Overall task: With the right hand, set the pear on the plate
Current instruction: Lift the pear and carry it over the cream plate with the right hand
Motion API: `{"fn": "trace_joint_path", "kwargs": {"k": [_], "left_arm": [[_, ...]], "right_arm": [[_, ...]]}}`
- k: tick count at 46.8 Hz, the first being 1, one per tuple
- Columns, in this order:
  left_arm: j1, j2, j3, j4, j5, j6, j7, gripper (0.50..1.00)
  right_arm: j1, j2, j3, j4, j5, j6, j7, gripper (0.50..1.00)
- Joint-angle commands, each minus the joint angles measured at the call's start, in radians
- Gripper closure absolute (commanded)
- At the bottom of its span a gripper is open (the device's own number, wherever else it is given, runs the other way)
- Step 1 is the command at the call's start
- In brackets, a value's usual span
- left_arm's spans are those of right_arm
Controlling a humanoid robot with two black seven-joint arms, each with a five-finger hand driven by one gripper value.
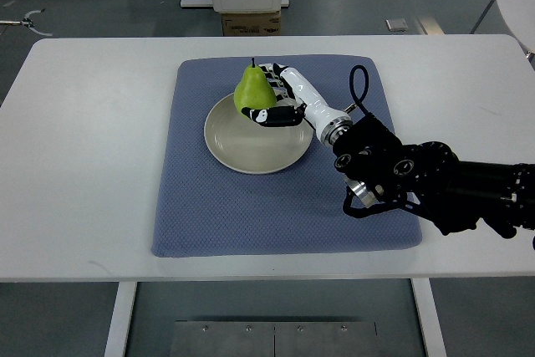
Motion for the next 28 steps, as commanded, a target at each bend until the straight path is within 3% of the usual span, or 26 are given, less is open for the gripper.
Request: {"fn": "trace_joint_path", "kwargs": {"k": [1,28], "left_arm": [[0.000,0.000,0.000,0.000,0.000,0.000,-0.001,0.500],[0.000,0.000,0.000,0.000,0.000,0.000,0.001,0.500]], "right_arm": [[-0.005,0.000,-0.003,-0.003,-0.008,0.000,0.002,1.000],[-0.056,0.000,-0.049,-0.029,-0.060,-0.008,0.021,1.000]]}}
